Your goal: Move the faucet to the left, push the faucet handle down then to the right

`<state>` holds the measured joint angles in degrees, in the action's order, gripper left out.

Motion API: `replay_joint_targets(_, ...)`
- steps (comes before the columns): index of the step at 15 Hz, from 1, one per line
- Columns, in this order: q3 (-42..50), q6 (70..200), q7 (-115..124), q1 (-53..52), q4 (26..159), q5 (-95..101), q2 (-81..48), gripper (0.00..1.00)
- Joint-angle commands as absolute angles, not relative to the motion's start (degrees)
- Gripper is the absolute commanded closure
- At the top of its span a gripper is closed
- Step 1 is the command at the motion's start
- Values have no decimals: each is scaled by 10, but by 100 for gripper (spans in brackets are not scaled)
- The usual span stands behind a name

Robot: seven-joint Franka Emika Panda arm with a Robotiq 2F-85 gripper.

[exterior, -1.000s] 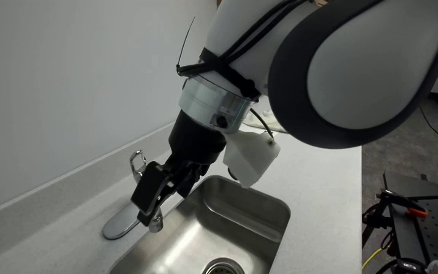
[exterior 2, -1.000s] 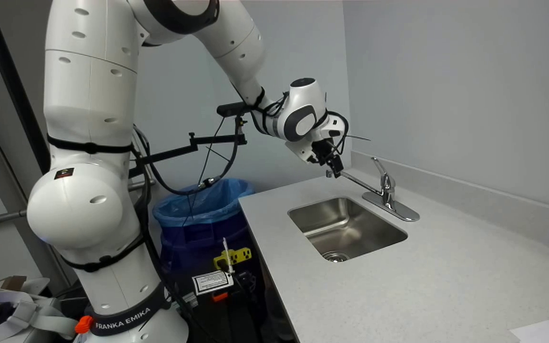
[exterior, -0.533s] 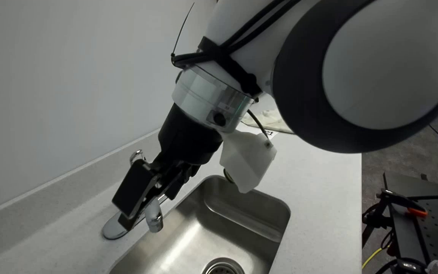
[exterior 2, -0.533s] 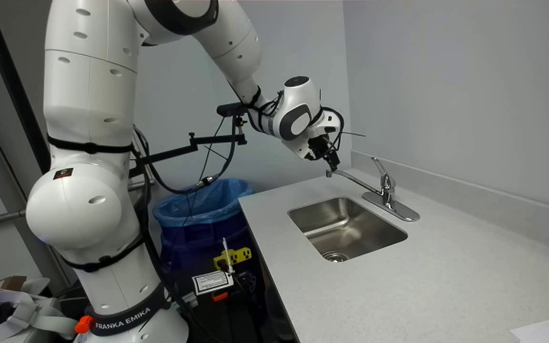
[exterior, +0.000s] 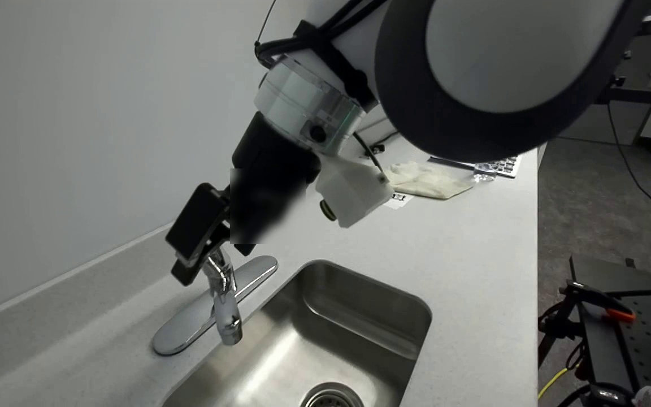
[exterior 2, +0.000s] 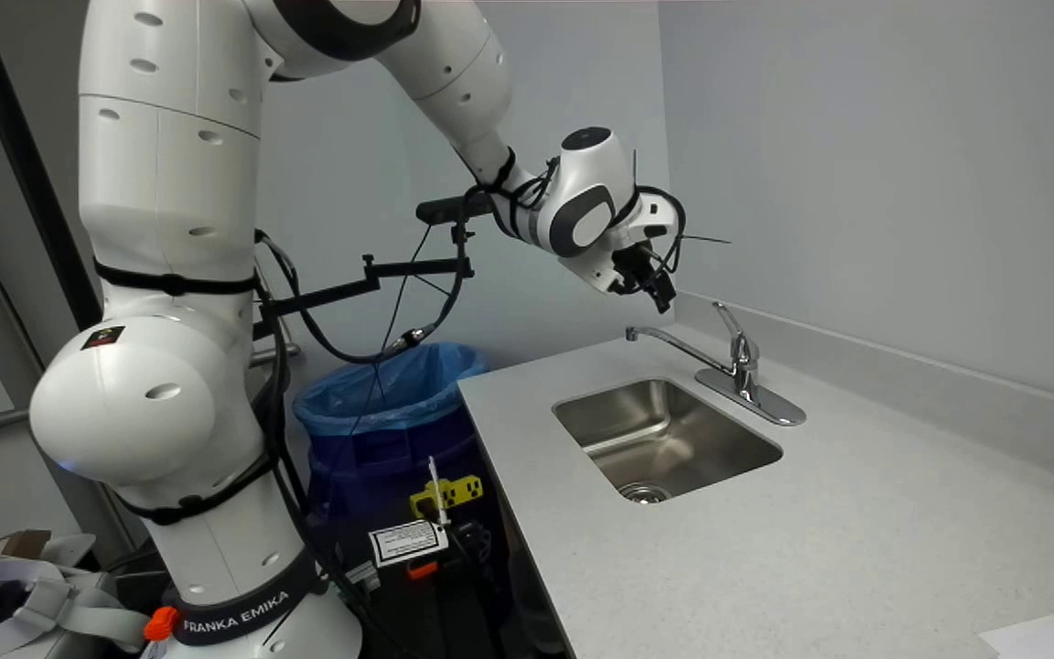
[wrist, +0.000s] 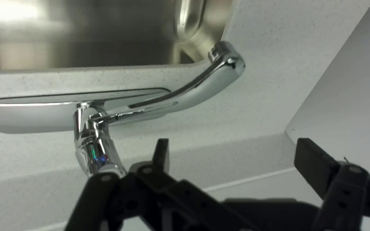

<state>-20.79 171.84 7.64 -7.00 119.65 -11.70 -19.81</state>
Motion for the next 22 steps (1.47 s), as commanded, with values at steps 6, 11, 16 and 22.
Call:
replay_joint_targets(6,-205,1715,47,-43,1150,-113,-202,0)
replay_joint_targets(11,-203,1718,55,-47,1158,-116,-197,0)
replay_joint_targets(16,-202,1711,55,-47,1153,-115,-201,0)
replay_joint_targets(22,-175,1746,44,-70,1096,-115,-255,0)
